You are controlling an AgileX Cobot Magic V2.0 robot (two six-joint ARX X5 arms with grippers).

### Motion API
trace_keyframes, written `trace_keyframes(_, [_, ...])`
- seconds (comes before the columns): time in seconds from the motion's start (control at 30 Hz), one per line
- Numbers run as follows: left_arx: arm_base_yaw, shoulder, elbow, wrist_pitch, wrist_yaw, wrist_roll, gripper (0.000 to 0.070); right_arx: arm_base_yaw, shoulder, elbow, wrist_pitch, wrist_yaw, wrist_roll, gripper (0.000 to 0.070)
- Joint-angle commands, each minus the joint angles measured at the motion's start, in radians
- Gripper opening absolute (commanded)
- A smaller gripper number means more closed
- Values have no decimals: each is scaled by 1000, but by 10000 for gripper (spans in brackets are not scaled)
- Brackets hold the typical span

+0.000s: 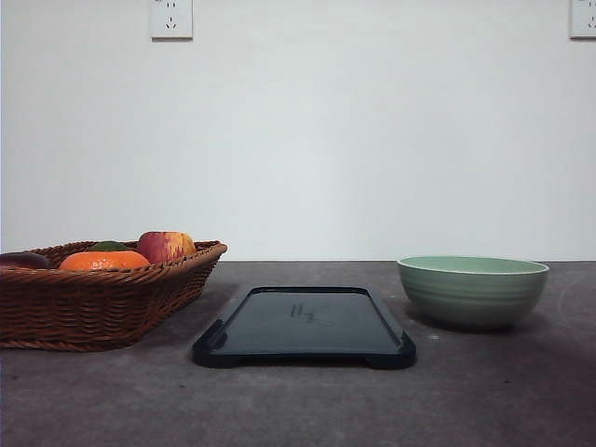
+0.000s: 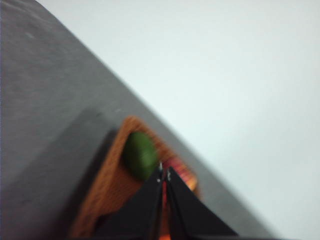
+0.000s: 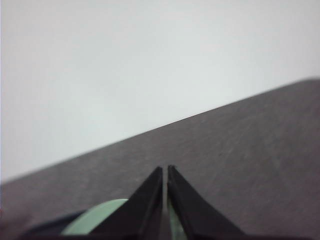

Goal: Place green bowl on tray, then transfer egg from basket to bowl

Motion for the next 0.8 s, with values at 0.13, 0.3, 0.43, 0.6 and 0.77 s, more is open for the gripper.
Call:
trace_keyframes(0.13, [0,1,0,171,4,56,1,0,2,30,8,-58,165,7])
trace_keyframes(0.3, [0,42,91,68,5,161,2,0,17,93,-26,-104,153,6])
trace_keyframes(0.43, [0,122,201,-28,36,252,2,0,82,178,-120,-134,88,6])
trace_keyframes(0.6, [0,254,335,-80,59,476,1,0,214,303,-205,-183,-47,6])
trace_keyframes(0.77, [-2,396,477,-137,101,585,2,1,349,421,-240,-246,-168,6])
